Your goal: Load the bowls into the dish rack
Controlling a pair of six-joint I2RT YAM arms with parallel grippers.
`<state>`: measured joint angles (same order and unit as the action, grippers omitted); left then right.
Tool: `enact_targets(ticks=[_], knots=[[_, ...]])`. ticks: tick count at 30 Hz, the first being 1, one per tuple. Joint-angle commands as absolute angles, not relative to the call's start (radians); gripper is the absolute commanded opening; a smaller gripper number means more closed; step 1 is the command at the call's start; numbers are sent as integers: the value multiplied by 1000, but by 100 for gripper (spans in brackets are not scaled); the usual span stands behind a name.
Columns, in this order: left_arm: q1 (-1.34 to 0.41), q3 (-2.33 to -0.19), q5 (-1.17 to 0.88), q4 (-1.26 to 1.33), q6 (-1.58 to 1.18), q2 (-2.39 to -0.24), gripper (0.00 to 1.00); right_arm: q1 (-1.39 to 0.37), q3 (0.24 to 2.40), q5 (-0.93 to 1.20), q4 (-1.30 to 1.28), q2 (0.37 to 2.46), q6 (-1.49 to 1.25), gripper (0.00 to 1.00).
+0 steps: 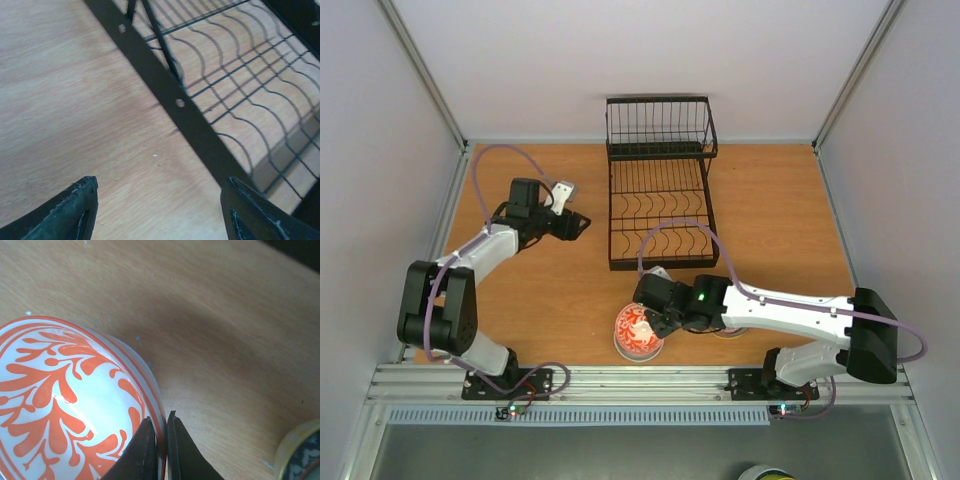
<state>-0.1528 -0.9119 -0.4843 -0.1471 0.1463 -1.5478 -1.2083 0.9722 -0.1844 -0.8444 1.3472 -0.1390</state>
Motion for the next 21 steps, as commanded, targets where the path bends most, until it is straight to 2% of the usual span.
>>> enact_targets(ticks=[1,11,21], knots=[[-187,-892,-572,-167,202,-1458,68,-1218,1053,-234,-876,1290,-96,1],[-253,-832,-933,-302,396,-1302,71,-1196,1207,-403,-940,1327,3,1],[-267,-809,-1038,-384,505,-1231,71,-1070,1294,-377,-862,1437,109,1]])
